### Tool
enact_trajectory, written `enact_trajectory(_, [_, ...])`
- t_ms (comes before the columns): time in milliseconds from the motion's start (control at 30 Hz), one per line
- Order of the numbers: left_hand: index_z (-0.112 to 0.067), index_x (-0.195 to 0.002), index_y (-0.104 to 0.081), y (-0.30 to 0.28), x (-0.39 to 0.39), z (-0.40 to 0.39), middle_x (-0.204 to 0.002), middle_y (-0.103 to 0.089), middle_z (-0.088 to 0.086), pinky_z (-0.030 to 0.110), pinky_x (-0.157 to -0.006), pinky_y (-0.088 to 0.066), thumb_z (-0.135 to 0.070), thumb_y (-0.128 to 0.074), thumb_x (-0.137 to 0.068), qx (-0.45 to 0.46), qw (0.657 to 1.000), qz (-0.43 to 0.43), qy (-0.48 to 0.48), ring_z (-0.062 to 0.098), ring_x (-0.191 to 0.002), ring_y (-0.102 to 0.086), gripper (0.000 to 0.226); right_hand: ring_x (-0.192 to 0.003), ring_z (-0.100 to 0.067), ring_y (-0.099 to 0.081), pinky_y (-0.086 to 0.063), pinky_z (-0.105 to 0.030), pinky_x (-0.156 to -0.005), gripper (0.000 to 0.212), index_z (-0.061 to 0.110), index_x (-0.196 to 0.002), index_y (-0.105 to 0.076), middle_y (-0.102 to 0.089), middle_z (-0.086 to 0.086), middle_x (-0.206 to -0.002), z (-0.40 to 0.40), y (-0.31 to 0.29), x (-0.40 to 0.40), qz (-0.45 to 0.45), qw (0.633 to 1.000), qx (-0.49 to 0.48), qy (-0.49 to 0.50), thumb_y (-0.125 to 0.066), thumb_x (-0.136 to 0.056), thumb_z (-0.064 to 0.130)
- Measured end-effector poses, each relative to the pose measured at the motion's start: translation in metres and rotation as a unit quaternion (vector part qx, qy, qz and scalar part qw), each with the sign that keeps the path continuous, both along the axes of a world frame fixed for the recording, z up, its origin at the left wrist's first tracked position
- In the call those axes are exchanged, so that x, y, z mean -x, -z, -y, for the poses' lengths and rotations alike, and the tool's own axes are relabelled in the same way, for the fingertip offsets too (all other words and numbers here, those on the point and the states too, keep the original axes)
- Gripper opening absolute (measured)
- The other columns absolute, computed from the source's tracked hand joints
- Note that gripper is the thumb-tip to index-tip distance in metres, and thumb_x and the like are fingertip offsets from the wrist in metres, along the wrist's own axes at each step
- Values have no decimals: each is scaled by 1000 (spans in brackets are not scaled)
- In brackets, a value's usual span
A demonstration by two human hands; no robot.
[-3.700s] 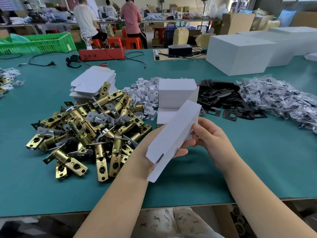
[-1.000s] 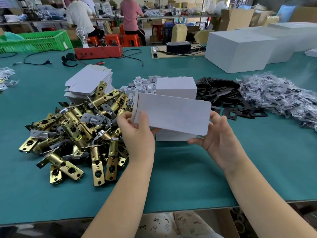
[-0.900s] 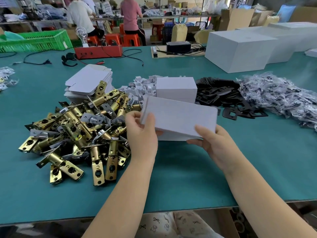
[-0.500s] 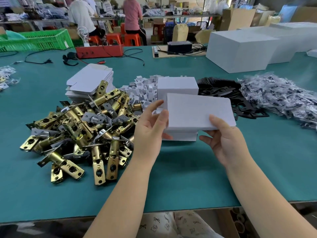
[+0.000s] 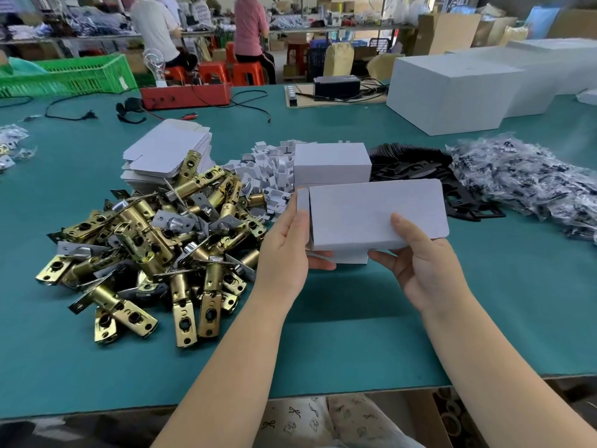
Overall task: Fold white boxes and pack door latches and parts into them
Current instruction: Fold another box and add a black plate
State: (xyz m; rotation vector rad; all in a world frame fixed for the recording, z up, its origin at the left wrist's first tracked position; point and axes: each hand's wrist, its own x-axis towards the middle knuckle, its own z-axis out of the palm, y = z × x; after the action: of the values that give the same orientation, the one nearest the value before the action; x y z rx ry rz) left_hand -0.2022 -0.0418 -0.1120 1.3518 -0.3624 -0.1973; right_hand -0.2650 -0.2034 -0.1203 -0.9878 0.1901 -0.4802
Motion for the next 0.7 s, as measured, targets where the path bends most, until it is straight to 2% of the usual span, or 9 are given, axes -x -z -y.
enact_trajectory(133, [-26, -143, -48, 2, 0, 0, -105, -66, 4, 29, -48, -56, -29, -39, -105, -27, 999, 23, -4, 16, -71, -68, 39, -77, -9, -70, -57, -27, -54, 32, 21, -100, -63, -74, 8, -86, 2, 1, 0, -4, 1000, -18, -22, -66, -69, 21])
enact_trajectory(233, [-29, -142, -48, 5, -2, 0, -111, -64, 5, 26, -46, -53, -32, -39, -104, -33, 999, 24, -21, 16, -73, -67, 39, -83, -12, -71, -57, -28, -55, 38, 22, -105, -62, -74, 7, -93, 0, 2, 0, 0, 999, 11, -30, -68, -68, 23])
enact_trajectory(367, [-29, -136, -55, 3, -4, 0, -95, -68, 3, 25, -42, -50, -30, -42, -103, -2, 999, -44, -27, 14, -62, -65, 34, -88, -14, -71, -57, -28, -57, 40, 22, -108, -62, -74, 7, -97, -2, 2, 0, 11, 999, 27, -31, -68, -69, 23])
enact_trajectory(467, [-37, -121, -62, 1, -3, 1, -88, -69, 0, 25, -41, -49, -30, -45, -102, 19, 998, -49, -28, 14, -60, -64, 26, -89, -14, -71, -57, -29, -58, 39, 21, -109, -61, -73, 7, -98, 0, 4, -1, 11, 999, 15, -39, -66, -71, 22])
enact_trajectory(567, [-43, -111, -61, 0, -1, 1, -80, -70, -5, 25, -40, -49, -28, -44, -103, 43, 997, -53, -39, 14, -58, -63, 24, -89, -13, -71, -57, -28, -58, 38, 21, -111, -59, -73, 7, -98, 1, 5, -1, 13, 999, 3, -51, -64, -73, 21])
enact_trajectory(633, [-45, -110, -60, 0, 0, 1, -81, -70, -6, 25, -40, -49, -26, -43, -103, 47, 997, -49, -39, 13, -58, -63, 26, -89, -13, -71, -57, -28, -58, 38, 22, -112, -59, -73, 8, -98, 1, 5, -1, 15, 998, 2, -55, -63, -74, 21])
enact_trajectory(700, [-51, -111, -59, 0, 0, 1, -92, -70, -3, 24, -41, -49, -28, -43, -103, 25, 999, -26, -40, 10, -59, -63, 28, -90, -13, -70, -57, -28, -58, 38, 22, -112, -59, -73, 7, -100, 1, 6, -1, 15, 998, 11, -55, -64, -74, 22])
